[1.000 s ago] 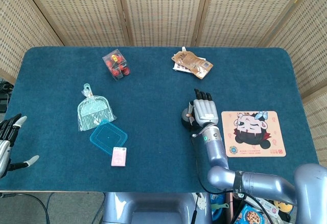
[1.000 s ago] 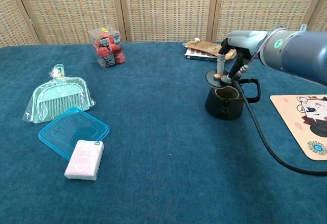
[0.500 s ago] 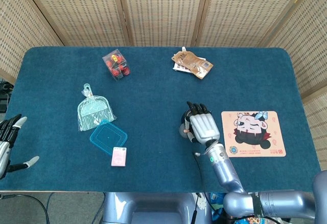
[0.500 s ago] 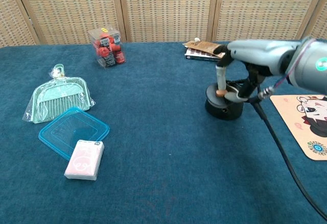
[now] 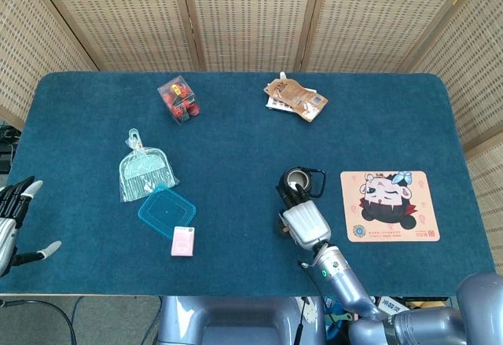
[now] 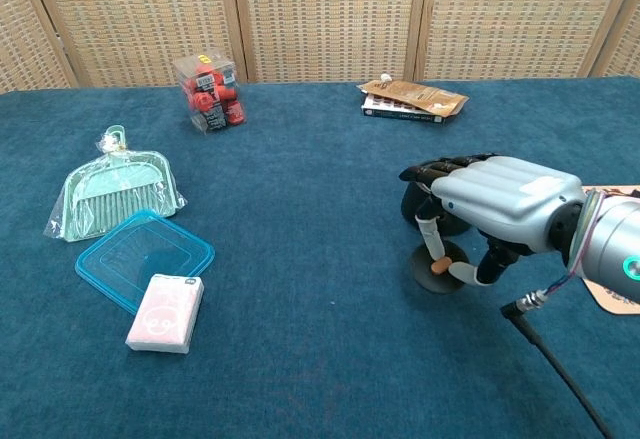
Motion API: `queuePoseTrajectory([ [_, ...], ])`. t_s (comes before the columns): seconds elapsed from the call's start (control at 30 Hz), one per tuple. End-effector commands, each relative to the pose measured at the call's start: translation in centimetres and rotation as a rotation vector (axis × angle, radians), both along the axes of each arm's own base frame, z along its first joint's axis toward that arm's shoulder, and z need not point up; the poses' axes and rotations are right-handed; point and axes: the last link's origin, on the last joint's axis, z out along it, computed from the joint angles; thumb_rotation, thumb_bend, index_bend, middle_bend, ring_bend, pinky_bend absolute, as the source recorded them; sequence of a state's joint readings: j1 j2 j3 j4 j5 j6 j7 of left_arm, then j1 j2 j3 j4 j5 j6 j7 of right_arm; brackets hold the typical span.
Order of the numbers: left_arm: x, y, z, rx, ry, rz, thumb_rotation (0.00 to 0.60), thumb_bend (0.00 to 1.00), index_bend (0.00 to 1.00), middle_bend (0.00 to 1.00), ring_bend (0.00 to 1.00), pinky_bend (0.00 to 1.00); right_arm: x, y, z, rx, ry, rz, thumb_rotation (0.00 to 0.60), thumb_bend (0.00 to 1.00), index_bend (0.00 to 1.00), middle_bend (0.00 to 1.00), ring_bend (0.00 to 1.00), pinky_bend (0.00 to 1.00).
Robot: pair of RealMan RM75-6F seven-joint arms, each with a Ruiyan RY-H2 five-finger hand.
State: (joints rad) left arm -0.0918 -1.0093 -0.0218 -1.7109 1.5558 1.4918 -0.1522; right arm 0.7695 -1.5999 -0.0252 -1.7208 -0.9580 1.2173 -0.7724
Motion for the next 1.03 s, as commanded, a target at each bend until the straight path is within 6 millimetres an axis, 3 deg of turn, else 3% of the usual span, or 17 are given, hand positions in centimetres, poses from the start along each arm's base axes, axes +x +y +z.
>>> queuePoseTrajectory([
  [0.03, 0.0, 0.0, 0.0, -0.001, -0.001, -0.001, 0.6, 0.07, 0.0, 0.0, 0.0, 0.0, 0.1, 0.0, 0.3, 0.002, -0.011, -0.002, 0.6, 0.02, 0.21, 0.0, 0.0, 0.0],
  [0.2, -0.1, 0.0, 0.1, 0.002, -0.003, 0.0, 0.6, 0.07, 0.0, 0.0, 0.0, 0.0, 0.8, 0.2, 2.0, -0.019, -0.063, 0.018, 0.6, 0.0, 0.16, 0.0, 0.0, 0.0],
  [0.3, 0.0, -0.1, 0.2, 0.005, -0.012, -0.006, 0.6, 0.07, 0.0, 0.0, 0.0, 0.0, 0.8, 0.8, 4.8, -0.059, -0.139, 0.044, 0.6, 0.0, 0.13, 0.0, 0.0, 0.0],
  [0.43, 0.1, -0.2, 0.3, 0.01, -0.011, -0.017, 0.6, 0.07, 0.0, 0.0, 0.0, 0.0, -1.9, 2.0, 9.2, -0.156, -0.201, 0.115, 0.6, 0.0, 0.06, 0.0, 0.0, 0.0],
  [0.57, 0.2, -0.3, 0.3, 0.017, -0.005, -0.021, 0.6, 0.07, 0.0, 0.0, 0.0, 0.0, -6.3, 3.6, 12.3, -0.236, -0.262, 0.142, 0.6, 0.0, 0.01, 0.0, 0.0, 0.0],
  [0.8, 0.2, -0.3, -0.2, 0.017, 0.022, -0.02, 0.6, 0.07, 0.0, 0.0, 0.0, 0.0, -11.9, 5.9, 14.3, -0.333, -0.312, 0.106, 0.6, 0.0, 0.01, 0.0, 0.0, 0.0],
  [0.83, 0.3, -0.3, -0.6, 0.005, 0.03, -0.019, 0.6, 0.07, 0.0, 0.0, 0.0, 0.0, -13.5, 6.7, 15.0, -0.379, -0.294, 0.066, 0.6, 0.0, 0.0, 0.0, 0.0, 0.0],
  [1.03, 0.7, -0.5, -1.2, -0.012, 0.048, -0.02, 0.6, 0.07, 0.0, 0.0, 0.0, 0.0, -15.2, 8.3, 16.8, -0.483, -0.326, -0.004, 0.6, 0.0, 0.0, 0.0, 0.0, 0.0],
])
